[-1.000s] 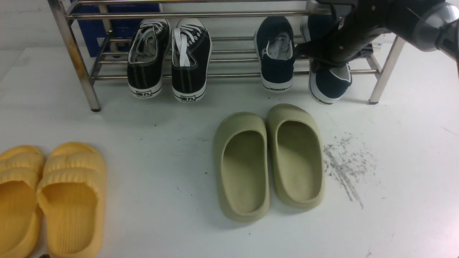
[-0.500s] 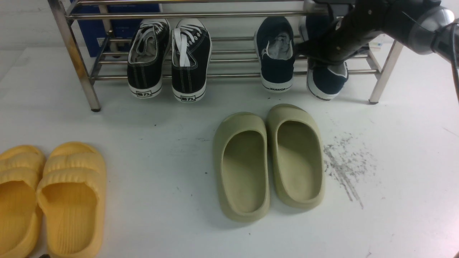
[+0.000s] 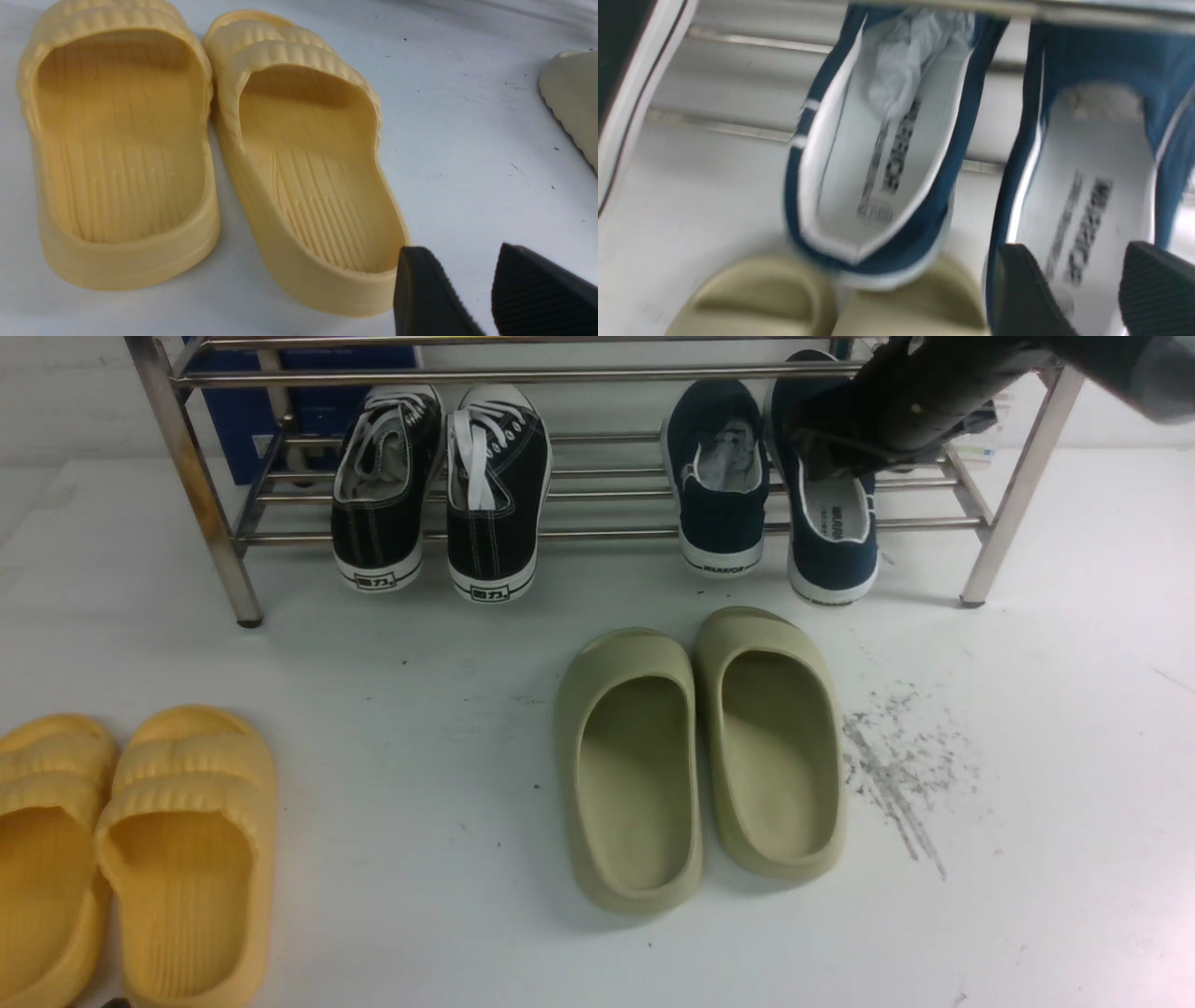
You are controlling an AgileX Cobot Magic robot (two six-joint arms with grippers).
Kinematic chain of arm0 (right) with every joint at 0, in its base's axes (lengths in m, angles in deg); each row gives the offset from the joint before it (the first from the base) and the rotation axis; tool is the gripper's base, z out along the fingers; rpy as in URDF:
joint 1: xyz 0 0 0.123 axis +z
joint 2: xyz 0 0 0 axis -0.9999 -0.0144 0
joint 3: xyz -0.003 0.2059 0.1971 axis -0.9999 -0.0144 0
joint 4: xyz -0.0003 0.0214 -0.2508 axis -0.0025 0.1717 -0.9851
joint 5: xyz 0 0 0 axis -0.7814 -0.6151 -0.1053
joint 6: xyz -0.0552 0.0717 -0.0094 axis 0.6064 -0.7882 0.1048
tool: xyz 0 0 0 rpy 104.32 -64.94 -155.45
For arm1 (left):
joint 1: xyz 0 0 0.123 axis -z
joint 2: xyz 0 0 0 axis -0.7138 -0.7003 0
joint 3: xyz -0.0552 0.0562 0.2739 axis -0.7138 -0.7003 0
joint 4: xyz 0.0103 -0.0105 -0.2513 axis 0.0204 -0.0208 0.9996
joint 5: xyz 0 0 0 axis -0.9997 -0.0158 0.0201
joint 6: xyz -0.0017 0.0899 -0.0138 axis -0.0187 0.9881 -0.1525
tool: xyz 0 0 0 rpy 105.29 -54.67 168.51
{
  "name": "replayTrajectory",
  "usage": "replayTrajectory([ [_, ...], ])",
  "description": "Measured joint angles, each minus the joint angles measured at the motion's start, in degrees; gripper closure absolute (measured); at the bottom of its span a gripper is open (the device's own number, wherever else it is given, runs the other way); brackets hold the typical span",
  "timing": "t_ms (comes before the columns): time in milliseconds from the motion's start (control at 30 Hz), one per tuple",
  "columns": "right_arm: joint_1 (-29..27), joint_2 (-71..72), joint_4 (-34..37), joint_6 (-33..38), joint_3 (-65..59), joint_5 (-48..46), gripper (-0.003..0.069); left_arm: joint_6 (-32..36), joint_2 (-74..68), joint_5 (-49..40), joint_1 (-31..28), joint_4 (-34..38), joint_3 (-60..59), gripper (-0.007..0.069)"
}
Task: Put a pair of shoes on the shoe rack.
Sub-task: Use the right arm to put a shoe into the shoe rack
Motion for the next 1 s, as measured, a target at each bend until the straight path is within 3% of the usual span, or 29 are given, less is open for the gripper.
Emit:
replayTrajectory([
  [100, 0.0, 2.7, 0.2, 0.0, 0.0, -8.0, 0.0349, 0.0, 0.0, 0.0, 0.0, 0.0, 0.0, 0.0386],
  [200, 0.0, 5.1, 0.3, 0.4, 0.0, -14.9, 0.0414, 0.0, 0.0, 0.0, 0.0, 0.0, 0.0, 0.0386],
  [300, 0.0, 5.7, 0.1, 0.4, -0.3, -15.9, 0.0498, 0.0, 0.0, 0.0, 0.0, 0.0, 0.0, 0.0386],
  [333, 0.0, 5.8, 0.1, 0.4, -1.4, -16.0, 0.0573, 0.0, 0.0, 0.0, 0.0, 0.0, 0.0, 0.0386],
  [400, 0.0, 5.8, 0.1, 0.4, -3.9, -16.1, 0.0649, 0.0, 0.0, 0.0, 0.0, 0.0, 0.0, 0.0386],
  [567, 0.0, 5.7, 0.1, 0.4, -11.9, -15.3, 0.0662, 0.0, 0.0, 0.0, 0.0, 0.0, 0.0, 0.0386],
  [1000, 0.0, 1.8, -1.0, 2.7, -17.7, 7.8, 0.0662, 0.0, 0.0, 0.0, 0.0, 0.0, 0.0, 0.0386],
])
